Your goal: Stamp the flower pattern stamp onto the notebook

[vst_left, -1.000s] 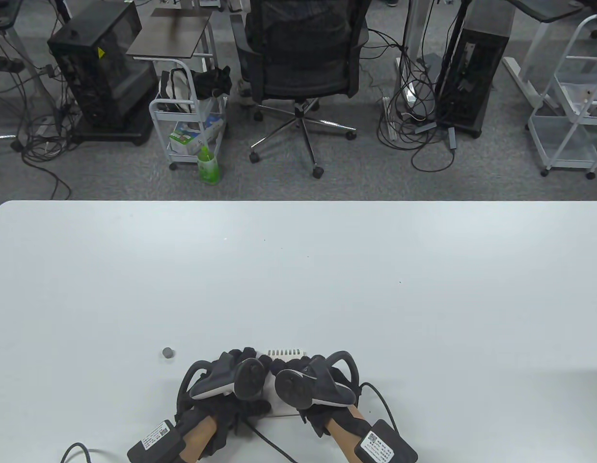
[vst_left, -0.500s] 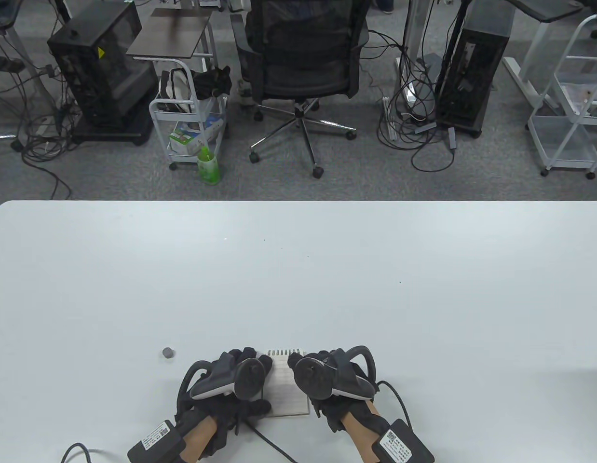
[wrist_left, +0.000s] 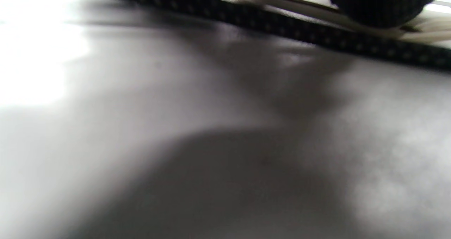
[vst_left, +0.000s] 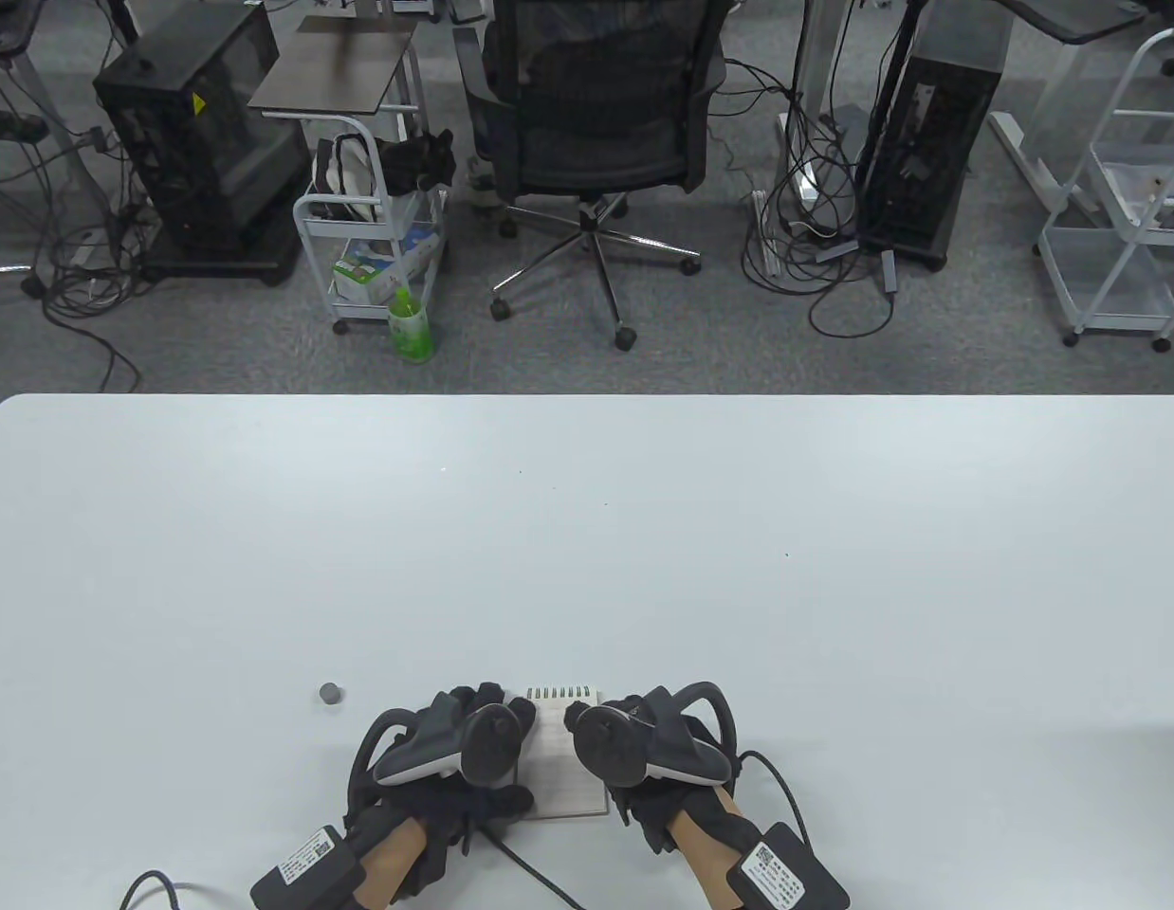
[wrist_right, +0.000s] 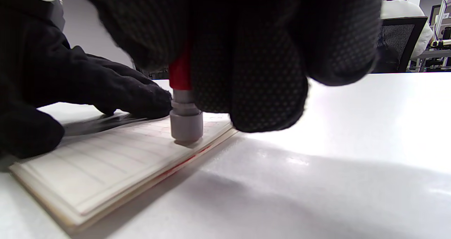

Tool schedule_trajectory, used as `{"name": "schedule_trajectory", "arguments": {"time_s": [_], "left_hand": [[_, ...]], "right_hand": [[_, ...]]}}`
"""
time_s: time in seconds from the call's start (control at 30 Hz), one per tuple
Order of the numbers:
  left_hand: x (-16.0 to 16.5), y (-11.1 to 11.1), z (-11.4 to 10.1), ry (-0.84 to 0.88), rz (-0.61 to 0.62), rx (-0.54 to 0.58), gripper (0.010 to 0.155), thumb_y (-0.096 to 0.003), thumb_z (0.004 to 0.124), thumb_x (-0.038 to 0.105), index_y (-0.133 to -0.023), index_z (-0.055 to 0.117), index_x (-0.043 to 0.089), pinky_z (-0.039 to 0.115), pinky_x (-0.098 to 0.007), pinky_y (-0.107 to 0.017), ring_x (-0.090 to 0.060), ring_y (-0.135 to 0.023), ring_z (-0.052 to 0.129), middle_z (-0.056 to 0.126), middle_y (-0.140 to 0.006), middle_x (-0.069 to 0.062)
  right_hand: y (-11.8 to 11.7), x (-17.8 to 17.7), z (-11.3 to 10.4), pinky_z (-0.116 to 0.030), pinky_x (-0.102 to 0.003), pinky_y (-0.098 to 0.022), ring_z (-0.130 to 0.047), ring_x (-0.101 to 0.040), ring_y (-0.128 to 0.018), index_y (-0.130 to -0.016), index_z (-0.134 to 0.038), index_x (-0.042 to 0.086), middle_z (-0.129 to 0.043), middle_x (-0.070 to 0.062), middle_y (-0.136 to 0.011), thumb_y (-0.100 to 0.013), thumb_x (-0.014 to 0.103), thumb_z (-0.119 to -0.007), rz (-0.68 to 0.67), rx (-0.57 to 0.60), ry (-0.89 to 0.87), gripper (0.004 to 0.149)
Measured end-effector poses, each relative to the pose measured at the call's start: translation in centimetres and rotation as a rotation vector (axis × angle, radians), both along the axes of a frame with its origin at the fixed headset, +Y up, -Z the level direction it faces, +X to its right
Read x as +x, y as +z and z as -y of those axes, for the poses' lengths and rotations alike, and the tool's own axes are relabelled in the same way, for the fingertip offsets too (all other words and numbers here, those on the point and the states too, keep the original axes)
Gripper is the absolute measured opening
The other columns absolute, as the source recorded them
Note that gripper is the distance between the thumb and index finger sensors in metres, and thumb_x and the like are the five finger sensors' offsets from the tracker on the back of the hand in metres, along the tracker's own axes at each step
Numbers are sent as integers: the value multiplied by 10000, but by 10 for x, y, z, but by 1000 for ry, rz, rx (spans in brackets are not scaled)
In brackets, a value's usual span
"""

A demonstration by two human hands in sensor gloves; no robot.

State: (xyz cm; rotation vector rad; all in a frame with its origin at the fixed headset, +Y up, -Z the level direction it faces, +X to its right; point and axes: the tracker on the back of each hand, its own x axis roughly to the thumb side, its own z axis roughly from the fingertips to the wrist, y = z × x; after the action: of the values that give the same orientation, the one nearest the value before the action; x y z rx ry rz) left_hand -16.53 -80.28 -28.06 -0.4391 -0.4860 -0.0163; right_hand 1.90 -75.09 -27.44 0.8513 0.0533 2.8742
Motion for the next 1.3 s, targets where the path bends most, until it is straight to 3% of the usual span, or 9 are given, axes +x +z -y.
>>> {"name": "schedule_trajectory", "arguments": {"time_s": [0.67,1.3], "left_hand": [[0,0,0,0,0,0,887,-361,627,653,-1073,273,261,382,-645,-686,-445,-1019,283,216,-1126,-154],[0,0,0,0,0,0,888,-360,626,653,-1073,271,261,398,-642,-679,-446,-1019,283,215,-1126,-154]], "right_hand": [[2,-5,3,-848,-533,-453,-1080,-314,-456,-837,-839,154,-964,-170,-645,-397,273,-849,10,14,5,456],[1,-9,7,-854,-530,-476,-1079,-325,-490,-838,-835,164,-944,-189,-660,-400,247,-836,45,-58,1,446]]}}
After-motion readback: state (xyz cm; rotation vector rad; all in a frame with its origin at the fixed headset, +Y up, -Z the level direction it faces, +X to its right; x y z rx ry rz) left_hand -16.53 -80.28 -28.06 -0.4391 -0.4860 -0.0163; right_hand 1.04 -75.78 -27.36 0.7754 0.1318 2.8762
